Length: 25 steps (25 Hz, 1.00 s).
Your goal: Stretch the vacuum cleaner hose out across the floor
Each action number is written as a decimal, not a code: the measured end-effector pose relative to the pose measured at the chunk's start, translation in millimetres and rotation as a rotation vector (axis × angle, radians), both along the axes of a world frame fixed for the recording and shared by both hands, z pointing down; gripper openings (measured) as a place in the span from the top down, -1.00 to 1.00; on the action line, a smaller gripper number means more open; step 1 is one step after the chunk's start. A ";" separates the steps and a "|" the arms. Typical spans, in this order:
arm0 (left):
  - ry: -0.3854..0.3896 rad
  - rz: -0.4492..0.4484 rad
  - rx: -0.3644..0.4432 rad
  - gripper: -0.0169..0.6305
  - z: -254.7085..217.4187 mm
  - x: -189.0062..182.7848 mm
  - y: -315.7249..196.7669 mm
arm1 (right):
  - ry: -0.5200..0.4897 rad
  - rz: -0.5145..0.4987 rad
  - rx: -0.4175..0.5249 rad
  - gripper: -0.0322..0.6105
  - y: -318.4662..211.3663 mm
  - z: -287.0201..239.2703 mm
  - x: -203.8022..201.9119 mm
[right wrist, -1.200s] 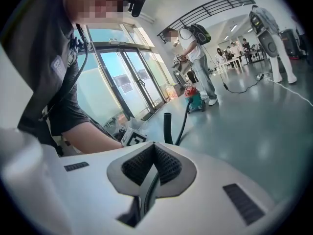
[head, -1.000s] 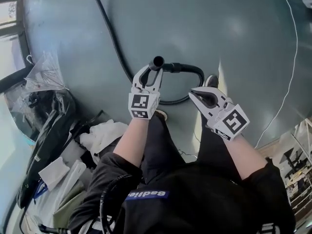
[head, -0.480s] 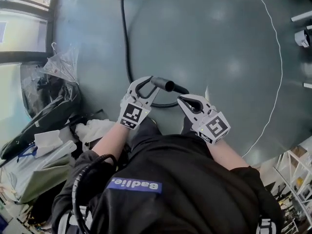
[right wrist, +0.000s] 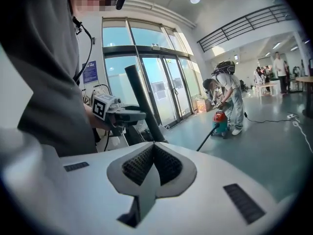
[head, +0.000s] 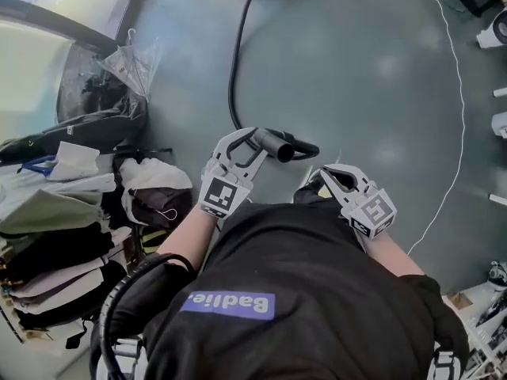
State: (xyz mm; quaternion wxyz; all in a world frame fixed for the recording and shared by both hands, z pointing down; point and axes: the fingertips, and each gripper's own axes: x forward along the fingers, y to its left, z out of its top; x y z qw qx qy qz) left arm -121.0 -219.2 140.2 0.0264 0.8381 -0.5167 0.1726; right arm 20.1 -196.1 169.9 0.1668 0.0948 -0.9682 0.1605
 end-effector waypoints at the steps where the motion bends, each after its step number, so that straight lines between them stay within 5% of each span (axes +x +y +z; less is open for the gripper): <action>1: 0.005 -0.001 0.016 0.48 -3.9 -2.5 12.7 | 0.004 0.030 -0.001 0.89 9.7 -0.8 1.4; 9: 0.027 0.096 0.135 0.48 -23.5 -24.9 120.5 | -0.002 0.241 0.016 0.89 118.6 -22.7 -12.9; 17: 0.041 0.156 0.168 0.48 -43.9 -13.5 229.9 | -0.005 0.146 0.107 0.89 227.3 -60.3 -50.5; 25: -0.057 0.183 0.188 0.48 -70.9 56.1 309.8 | -0.106 0.024 0.180 0.88 302.3 -85.9 -10.8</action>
